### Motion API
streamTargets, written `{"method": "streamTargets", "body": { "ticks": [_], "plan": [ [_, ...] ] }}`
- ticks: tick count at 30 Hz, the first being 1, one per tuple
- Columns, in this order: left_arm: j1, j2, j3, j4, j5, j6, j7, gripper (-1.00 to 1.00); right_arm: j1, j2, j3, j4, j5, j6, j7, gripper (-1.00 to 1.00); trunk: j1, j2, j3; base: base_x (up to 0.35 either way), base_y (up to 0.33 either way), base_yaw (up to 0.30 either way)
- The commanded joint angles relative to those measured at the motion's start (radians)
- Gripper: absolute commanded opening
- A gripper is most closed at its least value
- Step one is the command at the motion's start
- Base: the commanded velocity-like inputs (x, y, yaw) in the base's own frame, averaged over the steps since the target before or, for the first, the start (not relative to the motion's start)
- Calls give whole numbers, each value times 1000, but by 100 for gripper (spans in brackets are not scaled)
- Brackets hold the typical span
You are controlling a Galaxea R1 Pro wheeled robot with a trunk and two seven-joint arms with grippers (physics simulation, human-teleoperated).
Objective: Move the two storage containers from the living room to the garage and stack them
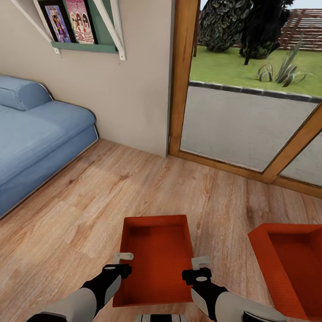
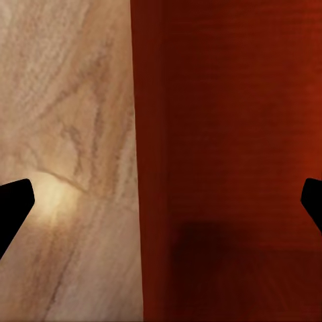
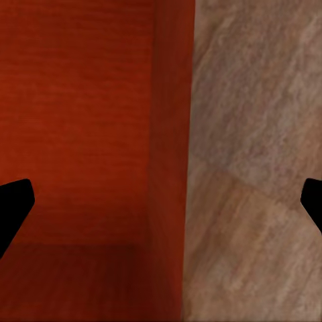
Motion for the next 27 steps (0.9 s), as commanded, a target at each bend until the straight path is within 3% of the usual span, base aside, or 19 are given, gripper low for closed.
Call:
{"method": "streamTargets", "body": {
  "ticks": [1,27],
  "plan": [
    [0,0,-9,-2,10,6,6,100,0,0,8,-1,-10,-2,-4,100,4,-7,-4,0,0,0],
    [0,1,-7,-2,10,6,6,100,0,0,3,-1,-11,-3,-4,100,96,-175,-79,0,0,0]
  ]
}}
